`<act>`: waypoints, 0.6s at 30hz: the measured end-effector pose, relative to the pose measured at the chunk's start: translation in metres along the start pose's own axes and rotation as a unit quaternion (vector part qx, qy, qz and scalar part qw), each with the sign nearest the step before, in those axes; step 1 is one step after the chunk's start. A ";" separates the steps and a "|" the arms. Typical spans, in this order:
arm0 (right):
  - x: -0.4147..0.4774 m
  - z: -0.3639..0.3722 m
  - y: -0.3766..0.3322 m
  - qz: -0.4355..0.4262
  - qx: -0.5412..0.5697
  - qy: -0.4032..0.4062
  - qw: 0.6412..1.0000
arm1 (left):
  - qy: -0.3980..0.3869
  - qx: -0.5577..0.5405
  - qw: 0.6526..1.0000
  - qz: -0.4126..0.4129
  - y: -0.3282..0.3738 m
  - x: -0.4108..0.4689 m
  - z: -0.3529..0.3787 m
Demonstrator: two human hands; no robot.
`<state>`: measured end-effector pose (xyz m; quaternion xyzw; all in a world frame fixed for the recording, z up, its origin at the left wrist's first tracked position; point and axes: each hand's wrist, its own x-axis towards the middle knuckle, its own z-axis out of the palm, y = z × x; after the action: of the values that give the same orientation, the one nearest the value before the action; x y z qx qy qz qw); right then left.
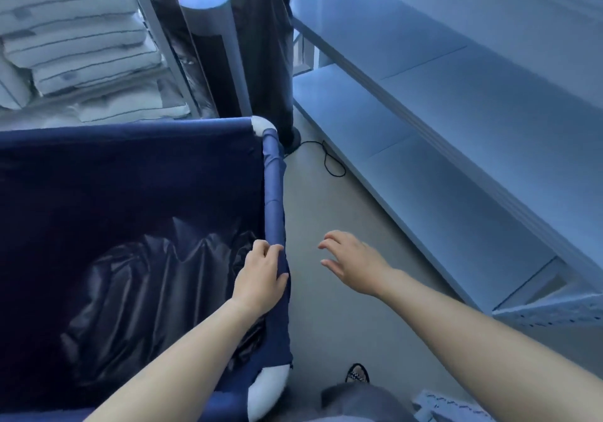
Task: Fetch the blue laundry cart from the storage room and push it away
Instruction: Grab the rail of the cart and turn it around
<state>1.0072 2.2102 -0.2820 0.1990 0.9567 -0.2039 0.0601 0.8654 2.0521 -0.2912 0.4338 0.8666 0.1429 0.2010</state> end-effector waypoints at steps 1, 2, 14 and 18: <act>0.005 -0.004 0.008 -0.018 -0.006 -0.008 1.000 | 0.009 -0.006 1.000 -0.020 0.004 0.002 0.002; 0.010 -0.008 0.014 -0.036 -0.014 -0.015 0.999 | 0.015 -0.012 0.999 -0.039 0.007 0.004 0.004; 0.093 -0.023 0.000 -0.184 -0.064 -0.061 0.979 | -0.012 -0.092 0.984 -0.154 0.006 0.027 0.003; 0.121 -0.029 0.001 -0.211 -0.126 -0.094 0.965 | -0.021 -0.130 0.978 -0.160 0.000 0.026 0.004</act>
<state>0.8957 2.2661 -0.2792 -0.0369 0.9850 -0.1073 0.1299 0.8529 2.0737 -0.3009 0.2626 0.8945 0.2109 0.2939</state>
